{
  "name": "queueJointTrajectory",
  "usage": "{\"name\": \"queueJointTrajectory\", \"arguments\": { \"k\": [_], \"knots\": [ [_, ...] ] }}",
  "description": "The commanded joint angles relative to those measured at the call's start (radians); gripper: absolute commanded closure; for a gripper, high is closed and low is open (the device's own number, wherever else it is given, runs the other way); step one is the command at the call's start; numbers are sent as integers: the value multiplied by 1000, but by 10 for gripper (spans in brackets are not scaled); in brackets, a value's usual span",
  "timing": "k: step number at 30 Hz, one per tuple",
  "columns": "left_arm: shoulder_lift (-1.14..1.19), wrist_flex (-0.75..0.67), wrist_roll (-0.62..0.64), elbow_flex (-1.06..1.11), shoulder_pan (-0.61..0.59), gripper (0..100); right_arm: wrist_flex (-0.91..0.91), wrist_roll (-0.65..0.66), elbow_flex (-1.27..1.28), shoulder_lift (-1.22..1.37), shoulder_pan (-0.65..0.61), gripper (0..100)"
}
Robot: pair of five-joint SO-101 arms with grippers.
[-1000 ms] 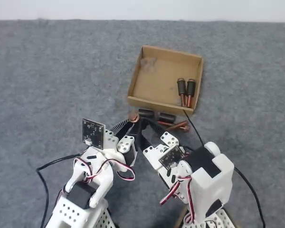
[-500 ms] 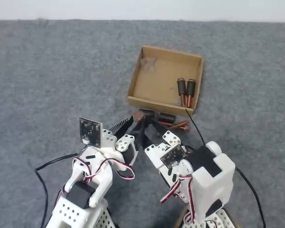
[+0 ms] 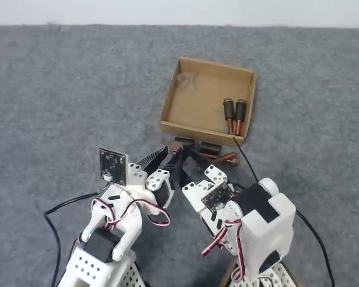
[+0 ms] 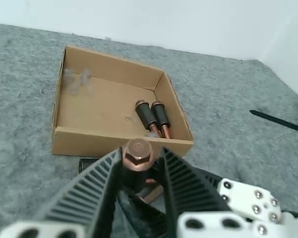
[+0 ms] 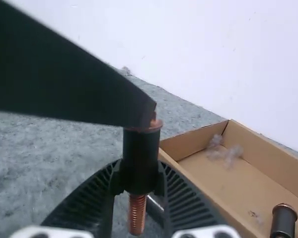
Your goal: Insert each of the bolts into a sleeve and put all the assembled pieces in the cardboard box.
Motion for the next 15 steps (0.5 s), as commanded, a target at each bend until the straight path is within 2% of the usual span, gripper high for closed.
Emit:
{"name": "queueJointTrajectory", "arguments": {
  "k": [1, 15],
  "knots": [
    [-26, -26, 12, -38, -8, 885, -33, 3, -23, -12, 19, 993],
    [-26, -23, 12, -77, -247, 885, -27, 3, -34, -8, 47, 993]
  ]
}}
